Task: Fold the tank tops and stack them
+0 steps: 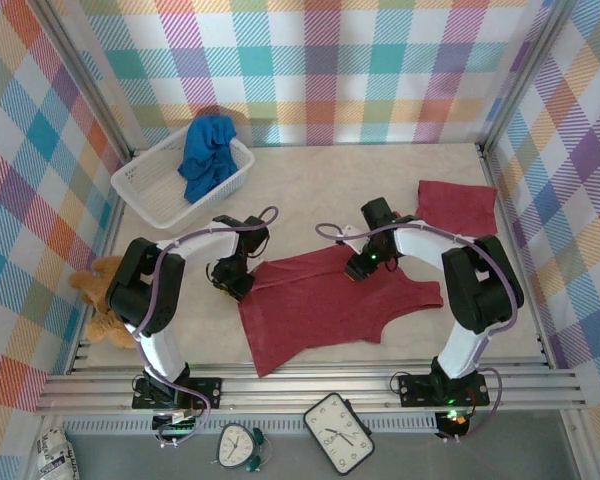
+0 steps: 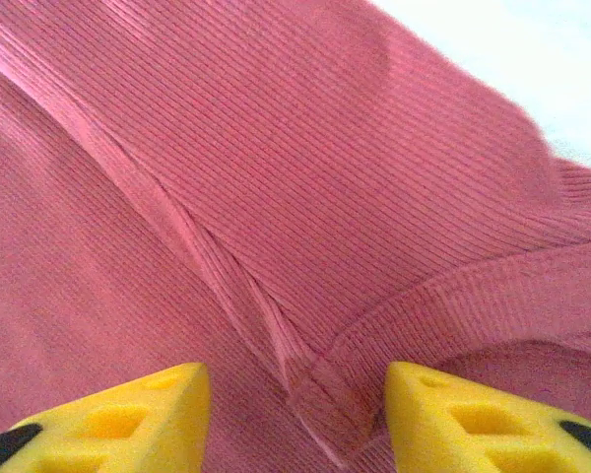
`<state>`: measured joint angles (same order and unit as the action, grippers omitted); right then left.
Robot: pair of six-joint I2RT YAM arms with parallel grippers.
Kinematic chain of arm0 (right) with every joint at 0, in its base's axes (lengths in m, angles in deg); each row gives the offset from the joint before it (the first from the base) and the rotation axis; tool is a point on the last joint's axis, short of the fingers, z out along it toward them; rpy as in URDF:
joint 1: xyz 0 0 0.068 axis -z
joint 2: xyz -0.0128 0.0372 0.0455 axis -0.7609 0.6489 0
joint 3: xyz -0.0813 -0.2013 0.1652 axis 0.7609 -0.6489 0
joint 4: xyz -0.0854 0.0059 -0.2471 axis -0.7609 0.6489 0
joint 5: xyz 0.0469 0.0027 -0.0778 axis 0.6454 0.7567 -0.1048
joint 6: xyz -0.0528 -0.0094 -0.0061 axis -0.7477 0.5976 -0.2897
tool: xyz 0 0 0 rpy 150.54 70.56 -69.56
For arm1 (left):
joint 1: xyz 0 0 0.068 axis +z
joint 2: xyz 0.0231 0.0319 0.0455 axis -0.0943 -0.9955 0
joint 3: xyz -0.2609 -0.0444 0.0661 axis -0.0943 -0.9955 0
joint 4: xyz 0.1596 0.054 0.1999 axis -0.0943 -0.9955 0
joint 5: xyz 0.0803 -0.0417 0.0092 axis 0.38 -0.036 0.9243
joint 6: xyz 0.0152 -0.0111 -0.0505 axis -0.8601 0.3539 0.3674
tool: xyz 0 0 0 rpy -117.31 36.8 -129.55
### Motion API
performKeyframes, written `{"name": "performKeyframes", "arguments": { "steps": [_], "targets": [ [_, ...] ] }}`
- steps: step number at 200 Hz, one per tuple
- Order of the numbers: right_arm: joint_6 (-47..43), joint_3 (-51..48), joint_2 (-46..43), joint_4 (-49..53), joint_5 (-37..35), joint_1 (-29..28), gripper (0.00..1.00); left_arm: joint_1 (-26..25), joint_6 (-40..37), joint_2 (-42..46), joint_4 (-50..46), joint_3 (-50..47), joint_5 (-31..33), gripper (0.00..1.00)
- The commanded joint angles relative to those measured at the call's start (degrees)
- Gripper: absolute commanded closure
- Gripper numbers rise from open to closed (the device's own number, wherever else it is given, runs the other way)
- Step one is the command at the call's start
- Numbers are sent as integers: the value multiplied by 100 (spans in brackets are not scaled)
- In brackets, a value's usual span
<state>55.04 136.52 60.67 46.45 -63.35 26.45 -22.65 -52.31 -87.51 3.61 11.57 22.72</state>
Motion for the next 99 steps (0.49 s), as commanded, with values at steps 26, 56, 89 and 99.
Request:
{"name": "performKeyframes", "arguments": {
  "steps": [26,56,89,99],
  "targets": [
    [1383,-111,-968,-595,166,645,39,0,238,913,-289,433,-691,50],
    [3366,153,-949,-782,-392,1071,34,-3,303,657,60,907,-1196,47],
    [4558,554,-326,-655,-1023,1244,42,-5,471,-188,409,1221,-1316,47],
    [4751,651,-176,-659,-1184,1275,44,1,486,-382,479,1261,-1278,46]
  ]
}}
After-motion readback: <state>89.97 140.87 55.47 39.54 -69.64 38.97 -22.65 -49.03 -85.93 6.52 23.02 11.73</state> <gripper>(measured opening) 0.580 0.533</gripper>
